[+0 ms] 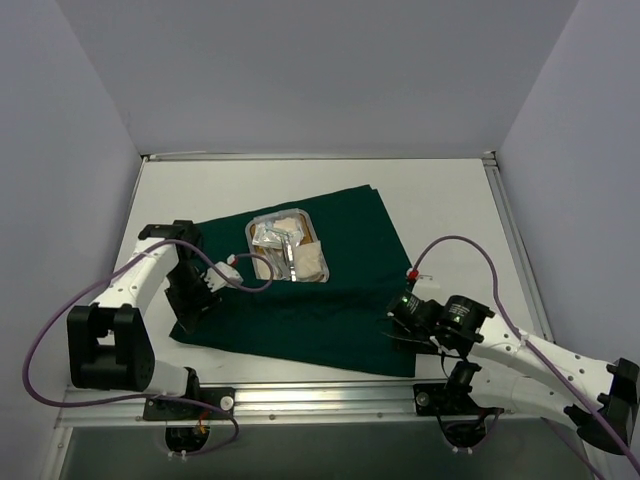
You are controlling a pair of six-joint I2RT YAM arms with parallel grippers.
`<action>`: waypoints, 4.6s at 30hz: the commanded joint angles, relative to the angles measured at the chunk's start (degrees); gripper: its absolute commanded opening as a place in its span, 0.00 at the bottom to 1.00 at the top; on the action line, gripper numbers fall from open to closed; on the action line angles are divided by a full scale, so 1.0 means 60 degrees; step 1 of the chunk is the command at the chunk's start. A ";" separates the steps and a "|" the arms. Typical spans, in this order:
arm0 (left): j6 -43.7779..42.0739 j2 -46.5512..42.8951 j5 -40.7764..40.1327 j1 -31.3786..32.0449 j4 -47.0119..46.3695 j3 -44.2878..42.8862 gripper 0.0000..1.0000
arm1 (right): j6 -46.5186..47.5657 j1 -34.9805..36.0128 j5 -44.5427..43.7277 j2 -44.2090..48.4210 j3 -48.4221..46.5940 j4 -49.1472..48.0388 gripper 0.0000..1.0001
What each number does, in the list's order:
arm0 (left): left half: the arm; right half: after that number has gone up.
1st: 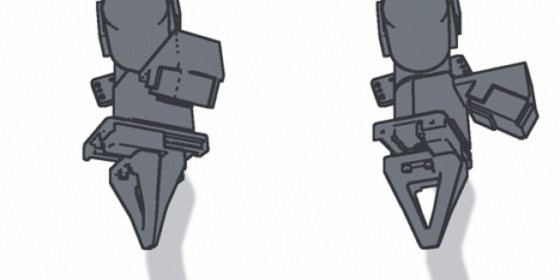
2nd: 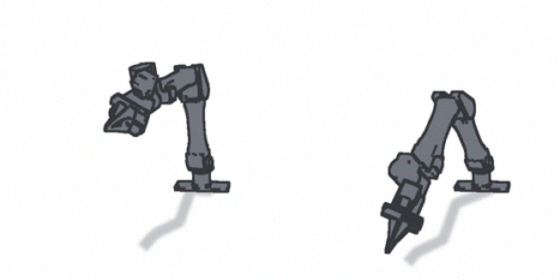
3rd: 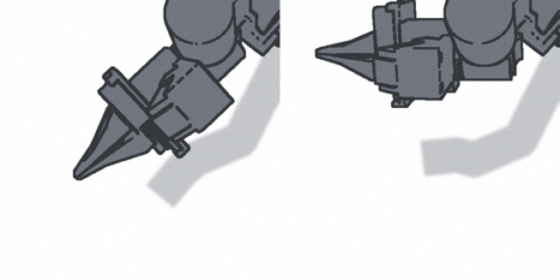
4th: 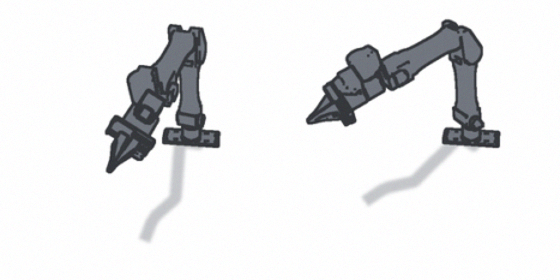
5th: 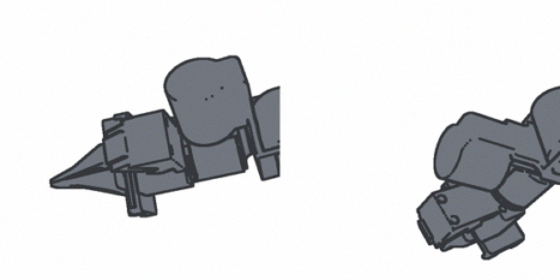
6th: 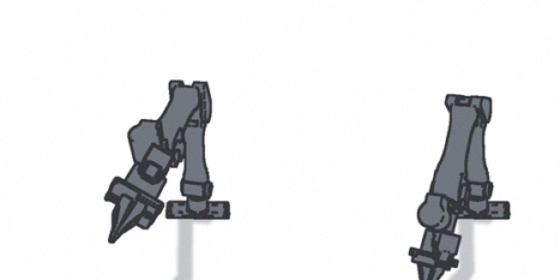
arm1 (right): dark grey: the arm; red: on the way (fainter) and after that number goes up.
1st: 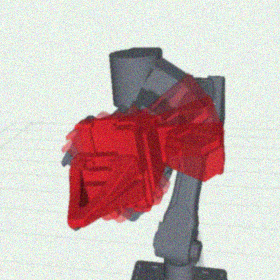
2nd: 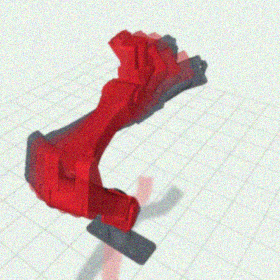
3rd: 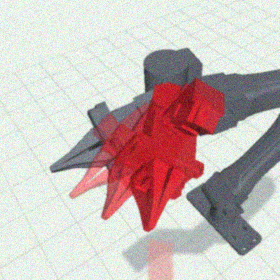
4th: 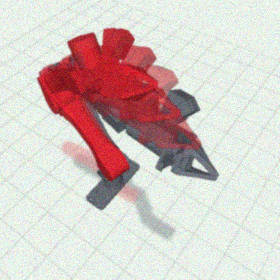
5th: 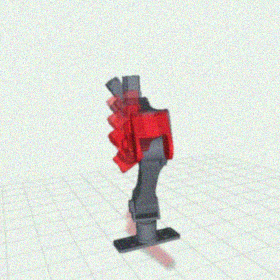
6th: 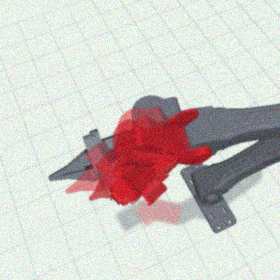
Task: Open and lay out the surgical kit
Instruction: Open the surgical kit at the center of the board, then smooth out the surgical kit at the center of the board.
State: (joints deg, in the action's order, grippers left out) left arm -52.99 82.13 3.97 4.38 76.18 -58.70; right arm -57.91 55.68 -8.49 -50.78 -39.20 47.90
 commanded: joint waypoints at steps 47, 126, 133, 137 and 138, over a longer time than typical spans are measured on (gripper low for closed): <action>0.6620 0.8826 0.2180 -0.2210 -0.3410 -0.7882 0.16 | 0.7894 -0.6834 0.3480 -1.4461 -1.0927 -0.5874 0.23; 0.4920 0.4591 0.2621 -0.5301 -0.5343 -0.3269 0.77 | 0.2533 -0.3187 0.0976 -0.4821 0.0762 -0.8305 0.56; 0.4673 0.4770 0.2971 -0.5330 -0.5065 -0.2671 0.57 | 0.2225 -0.2996 0.1093 -0.5335 0.1128 -0.9124 0.48; 0.4220 0.4579 0.3469 -0.5359 -0.4671 -0.2347 0.28 | 0.2064 -0.2996 0.1239 -0.5145 0.1362 -0.9346 0.10; 0.4131 0.4521 0.3687 -0.5388 -0.4409 -0.2303 0.22 | 0.2064 -0.2981 0.1239 -0.5072 0.1406 -0.9317 0.05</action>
State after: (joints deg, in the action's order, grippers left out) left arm -25.19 110.50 21.34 -27.59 46.13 -74.39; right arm -44.05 37.23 -1.54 -81.65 -32.23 -8.56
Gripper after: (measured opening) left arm 0.256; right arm 0.087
